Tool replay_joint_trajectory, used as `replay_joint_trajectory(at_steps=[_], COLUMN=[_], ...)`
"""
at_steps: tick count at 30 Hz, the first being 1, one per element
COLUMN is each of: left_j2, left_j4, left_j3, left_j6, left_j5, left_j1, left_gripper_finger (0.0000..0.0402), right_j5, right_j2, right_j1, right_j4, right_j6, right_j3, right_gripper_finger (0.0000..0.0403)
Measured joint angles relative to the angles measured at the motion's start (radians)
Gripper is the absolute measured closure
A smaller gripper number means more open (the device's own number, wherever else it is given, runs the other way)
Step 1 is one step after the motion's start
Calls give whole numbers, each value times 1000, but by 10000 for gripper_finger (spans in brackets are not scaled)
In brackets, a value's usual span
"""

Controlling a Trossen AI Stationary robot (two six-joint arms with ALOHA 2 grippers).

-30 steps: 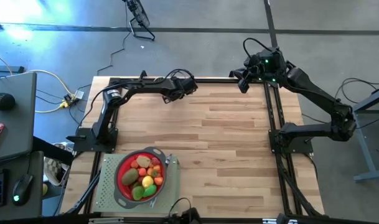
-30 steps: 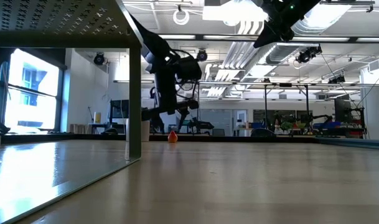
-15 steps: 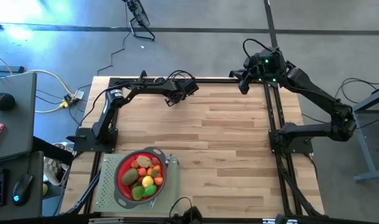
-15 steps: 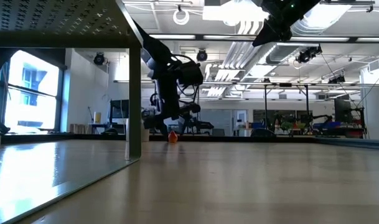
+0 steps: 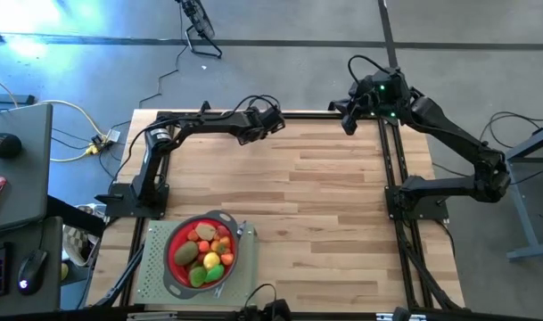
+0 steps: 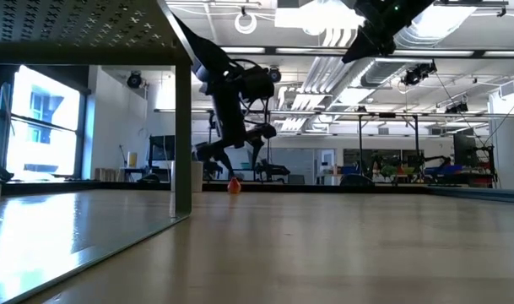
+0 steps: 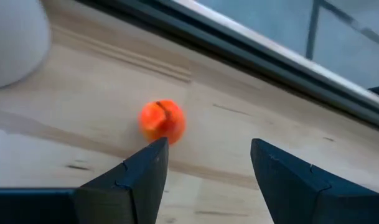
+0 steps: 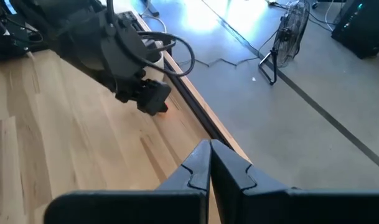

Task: Pick & Place Fruit
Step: Put the pear into the red strainer bowl on the shelf

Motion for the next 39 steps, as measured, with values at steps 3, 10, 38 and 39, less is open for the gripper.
replay_joint_trajectory(at_steps=[3, 10, 38, 39], left_j2=[0, 0, 0, 0], left_j4=[-22, -53, -37, -37], left_j3=[-1, 0, 0, 0], left_j6=[1, 2, -18, -18], left_j5=[-12, -68, -84, -84], left_j1=[0, 0, -25, -29], left_gripper_finger=[179, 178, 346, 356], right_j5=[0, 0, 0, 0], right_j2=[0, 0, 0, 0], right_j1=[0, 0, 0, 0], right_j4=[15, 29, 14, 14], right_j6=[7, 34, 28, 28], right_j3=[0, 0, 0, 0], right_gripper_finger=[400, 400, 400, 400])
